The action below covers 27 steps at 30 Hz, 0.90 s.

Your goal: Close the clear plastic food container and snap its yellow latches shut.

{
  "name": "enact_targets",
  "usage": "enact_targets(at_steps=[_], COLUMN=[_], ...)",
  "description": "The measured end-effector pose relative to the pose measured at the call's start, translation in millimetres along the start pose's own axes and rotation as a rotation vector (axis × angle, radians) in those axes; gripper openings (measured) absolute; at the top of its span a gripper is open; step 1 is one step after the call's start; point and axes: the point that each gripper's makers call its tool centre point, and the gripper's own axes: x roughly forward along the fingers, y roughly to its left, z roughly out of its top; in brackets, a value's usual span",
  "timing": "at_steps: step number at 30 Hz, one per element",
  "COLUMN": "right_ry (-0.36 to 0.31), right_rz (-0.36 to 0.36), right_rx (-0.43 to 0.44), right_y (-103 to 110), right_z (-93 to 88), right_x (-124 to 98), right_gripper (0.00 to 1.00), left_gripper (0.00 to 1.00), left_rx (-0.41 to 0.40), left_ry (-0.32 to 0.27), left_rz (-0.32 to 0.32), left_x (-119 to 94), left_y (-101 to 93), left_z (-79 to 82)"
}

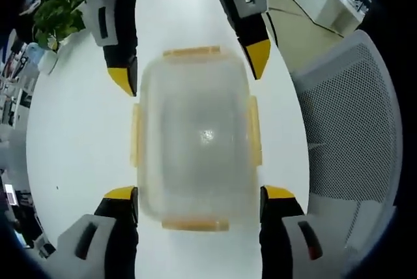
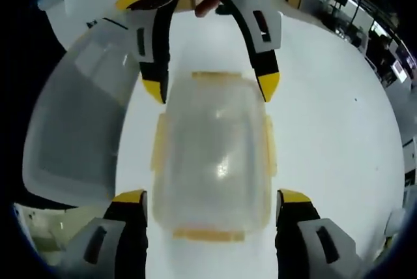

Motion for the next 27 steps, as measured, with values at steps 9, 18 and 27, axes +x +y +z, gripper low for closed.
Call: enact_targets(at_steps=[9,18,27], right_ry=[-0.006,-0.038,0.013], right_rz=[0.002,0.017,0.016], right_rx=[0.006,-0.004,-0.012], right_y=[-1,0,2], right_z=[-4.8,-3.3,-3.9], right_x=[10,14,16], right_gripper=[0.82,0.83,0.82], left_gripper=[0.79,0.81,0.8], left_rx=[-0.009,-0.034,-0.059], left_ry=[-0.02,-0.042,-0.027], left_rz=[0.018,0.035,0.042], left_x=[6,12,12], left_y=[1.7,2.0,-1.1], left_z=[-1.5,-1.2,-2.0])
